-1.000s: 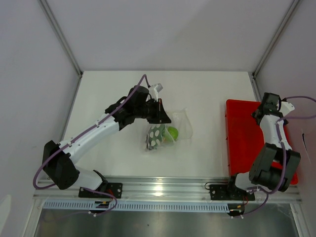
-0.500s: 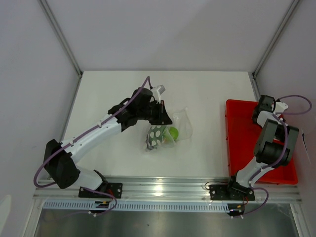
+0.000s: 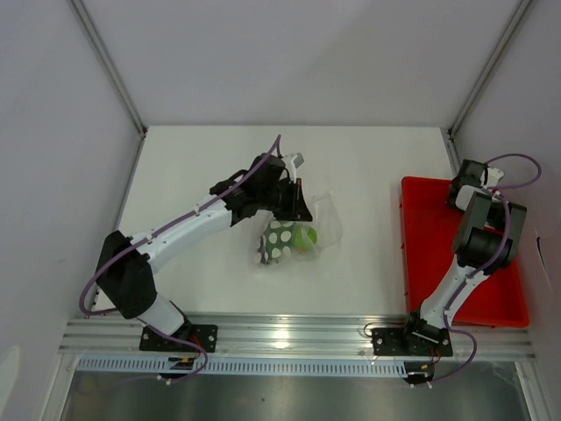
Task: Place the food in the zip-top bag and seal the zipper
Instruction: Pick up the fake vegetable from the bin.
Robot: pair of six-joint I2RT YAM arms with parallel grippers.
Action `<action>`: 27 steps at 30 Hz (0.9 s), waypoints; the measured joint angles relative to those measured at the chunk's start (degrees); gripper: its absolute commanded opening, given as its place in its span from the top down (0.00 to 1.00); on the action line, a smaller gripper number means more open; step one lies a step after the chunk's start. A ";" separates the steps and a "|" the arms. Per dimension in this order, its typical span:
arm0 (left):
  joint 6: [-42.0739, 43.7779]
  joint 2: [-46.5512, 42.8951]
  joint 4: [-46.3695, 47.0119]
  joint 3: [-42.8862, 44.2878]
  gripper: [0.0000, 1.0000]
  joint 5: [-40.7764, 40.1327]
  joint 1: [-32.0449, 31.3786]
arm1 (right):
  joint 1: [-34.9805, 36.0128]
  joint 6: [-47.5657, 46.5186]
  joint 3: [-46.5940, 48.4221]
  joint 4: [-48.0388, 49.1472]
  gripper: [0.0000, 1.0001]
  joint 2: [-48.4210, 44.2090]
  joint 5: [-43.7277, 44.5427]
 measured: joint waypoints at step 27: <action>0.42 3.52 0.15 0.79 0.99 1.07 -0.15 | -0.28 -5.07 3.54 5.27 0.22 5.09 4.04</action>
